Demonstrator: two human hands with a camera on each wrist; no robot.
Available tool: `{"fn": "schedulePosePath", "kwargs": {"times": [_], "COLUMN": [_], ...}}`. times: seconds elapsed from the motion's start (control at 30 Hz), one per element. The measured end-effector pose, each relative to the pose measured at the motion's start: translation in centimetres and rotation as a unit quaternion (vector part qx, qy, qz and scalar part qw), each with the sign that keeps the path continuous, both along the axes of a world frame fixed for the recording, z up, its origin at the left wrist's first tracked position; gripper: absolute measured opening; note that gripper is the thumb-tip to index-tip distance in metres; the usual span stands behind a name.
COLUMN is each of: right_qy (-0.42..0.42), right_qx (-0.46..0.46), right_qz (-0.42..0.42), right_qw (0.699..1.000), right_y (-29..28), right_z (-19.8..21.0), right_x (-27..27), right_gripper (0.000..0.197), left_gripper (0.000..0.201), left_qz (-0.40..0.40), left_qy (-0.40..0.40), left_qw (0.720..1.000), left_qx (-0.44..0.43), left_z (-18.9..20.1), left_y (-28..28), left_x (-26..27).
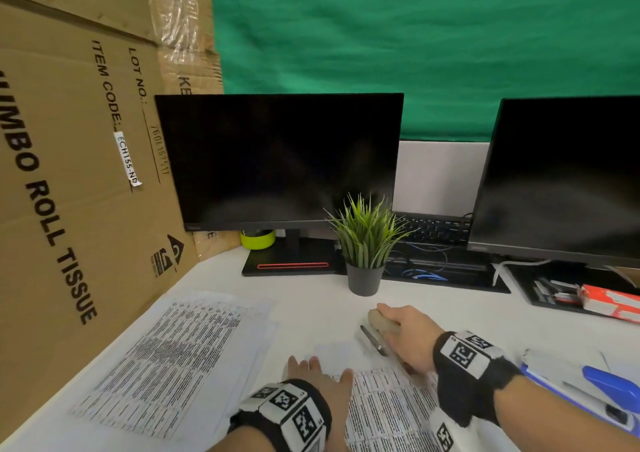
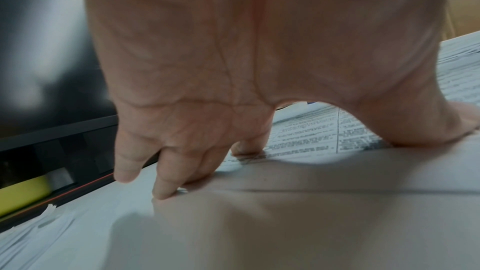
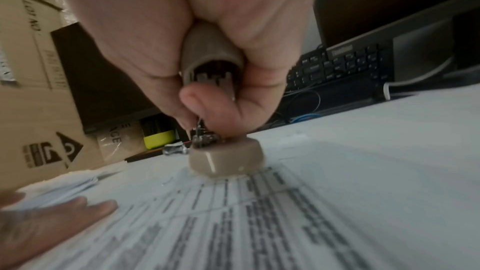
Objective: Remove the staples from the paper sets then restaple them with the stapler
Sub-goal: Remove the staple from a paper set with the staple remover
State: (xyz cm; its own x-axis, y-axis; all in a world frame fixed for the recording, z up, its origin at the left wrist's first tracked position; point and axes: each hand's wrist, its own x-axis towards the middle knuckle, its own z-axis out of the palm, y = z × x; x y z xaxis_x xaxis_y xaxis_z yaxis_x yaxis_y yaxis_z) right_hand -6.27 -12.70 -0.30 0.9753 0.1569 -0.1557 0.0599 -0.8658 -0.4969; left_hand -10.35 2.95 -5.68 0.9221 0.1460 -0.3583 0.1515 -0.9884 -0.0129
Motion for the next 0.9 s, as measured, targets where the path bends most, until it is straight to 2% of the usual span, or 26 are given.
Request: {"fn": "schedulePosePath", "kwargs": {"times": [0.1, 0.23, 0.47, 0.57, 0.63, 0.73, 0.77, 0.83, 0.9], "right_qy": [-0.003, 0.01, 0.02, 0.006, 0.003, 0.006, 0.008, 0.006, 0.004], "right_qx": [-0.065, -0.122, -0.151, -0.162, -0.175, -0.182, -0.183, -0.183, -0.188], "right_qz": [0.029, 0.058, 0.069, 0.067, 0.064, 0.056, 0.051, 0.047, 0.057], "right_qw": [0.997, 0.991, 0.986, 0.984, 0.982, 0.982, 0.982, 0.982, 0.981], "right_y": [-0.8, -0.2, 1.4, 2.1, 2.4, 2.8, 3.0, 3.2, 3.3], "right_z": [0.1, -0.8, -2.5, -2.3, -1.9, -1.9, -1.9, -2.0, -2.0], "right_x": [-1.7, -2.7, -1.0, -0.8, -0.9, -0.8, -0.9, -0.8, -0.1], "right_gripper": [0.053, 0.049, 0.048, 0.039, 0.038, 0.046, 0.048, 0.05, 0.048], "left_gripper": [0.08, 0.078, 0.08, 0.081, 0.081, 0.076, 0.077, 0.08, 0.084], "left_qz": [0.035, 0.032, 0.055, 0.041, 0.008, -0.137, -0.145, -0.104, -0.001], "left_qy": [-0.024, -0.042, -0.037, -0.032, -0.027, 0.013, 0.027, -0.004, -0.049], "left_qw": [0.999, 0.999, 0.998, 0.999, 1.0, 0.99, 0.989, 0.994, 0.999], "left_qx": [-0.004, -0.008, -0.019, -0.003, 0.007, 0.013, 0.01, 0.02, 0.002], "left_z": [-0.8, -0.7, -1.3, -1.7, -1.6, -0.2, -0.2, -1.0, -1.9], "left_y": [-0.1, -0.2, -0.2, -0.4, 0.1, 1.0, 0.9, 0.7, 0.2], "left_x": [-0.1, -0.1, 0.0, -0.1, 0.1, -0.3, -0.3, 0.0, 0.1]}}
